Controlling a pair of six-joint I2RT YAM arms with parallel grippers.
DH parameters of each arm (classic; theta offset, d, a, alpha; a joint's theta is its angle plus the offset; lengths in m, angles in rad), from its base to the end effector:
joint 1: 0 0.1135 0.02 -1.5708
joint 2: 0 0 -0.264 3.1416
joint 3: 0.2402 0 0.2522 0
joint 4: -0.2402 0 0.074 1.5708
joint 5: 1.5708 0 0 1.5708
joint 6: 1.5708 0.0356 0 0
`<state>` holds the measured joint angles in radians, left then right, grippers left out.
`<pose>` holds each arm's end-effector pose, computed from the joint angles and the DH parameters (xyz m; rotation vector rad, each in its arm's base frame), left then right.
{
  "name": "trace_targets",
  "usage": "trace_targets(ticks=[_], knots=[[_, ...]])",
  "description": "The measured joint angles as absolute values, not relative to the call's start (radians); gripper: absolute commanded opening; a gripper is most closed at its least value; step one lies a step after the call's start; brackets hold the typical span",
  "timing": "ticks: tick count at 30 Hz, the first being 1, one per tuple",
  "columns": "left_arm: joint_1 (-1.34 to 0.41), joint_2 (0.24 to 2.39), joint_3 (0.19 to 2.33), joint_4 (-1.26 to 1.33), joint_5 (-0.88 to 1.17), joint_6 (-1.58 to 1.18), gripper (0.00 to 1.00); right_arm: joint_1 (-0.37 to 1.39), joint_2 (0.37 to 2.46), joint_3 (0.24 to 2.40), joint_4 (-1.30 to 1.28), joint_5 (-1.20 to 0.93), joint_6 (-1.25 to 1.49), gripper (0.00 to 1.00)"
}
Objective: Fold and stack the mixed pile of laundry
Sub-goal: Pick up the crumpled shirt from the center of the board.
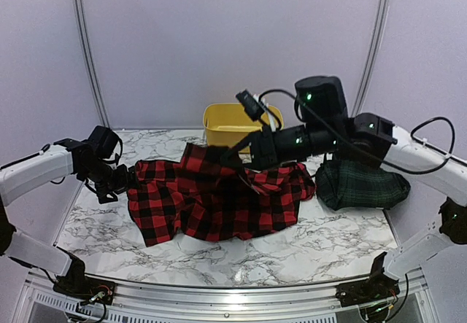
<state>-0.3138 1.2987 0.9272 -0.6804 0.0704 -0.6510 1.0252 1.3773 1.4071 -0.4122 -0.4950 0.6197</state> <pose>0.2402 -0.0806 0.2397 -0.4256 2.6499 -0.4142 0.1464 0.2738 0.4005 -0.8187 2.0993 1.4817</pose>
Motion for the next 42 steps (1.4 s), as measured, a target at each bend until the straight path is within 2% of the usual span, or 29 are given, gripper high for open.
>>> trace_targets(ticks=[11, 18, 25, 29, 32, 39, 42], knots=[[-0.361, 1.412, 0.908, -0.578, 0.081, -0.644, 0.88, 0.892, 1.620, 2.197, -0.627, -0.292, 0.374, 0.00], [-0.339, 1.422, 0.907, -0.352, 0.110, -0.681, 0.97, 0.860, 1.614, 2.261, -0.661, -0.259, 0.324, 0.00], [-0.327, 1.544, 0.907, -0.098, 0.163, -0.766, 0.94, 0.854, 1.606, 2.170, -0.665, -0.263, 0.321, 0.00], [-0.326, 1.613, 0.907, -0.057, 0.171, -0.791, 0.84, 0.854, 1.604, 2.111, -0.668, -0.263, 0.325, 0.00], [-0.323, 1.646, 0.908, -0.035, 0.174, -0.800, 0.73, 0.854, 1.599, 2.093, -0.670, -0.260, 0.329, 0.00], [-0.299, 1.713, 0.949, -0.002, 0.178, -0.801, 0.31, 0.854, 1.549, 2.065, -0.674, -0.258, 0.337, 0.00], [-0.291, 1.710, 0.963, 0.000, 0.182, -0.796, 0.09, 0.854, 1.530, 2.053, -0.675, -0.252, 0.340, 0.00]])
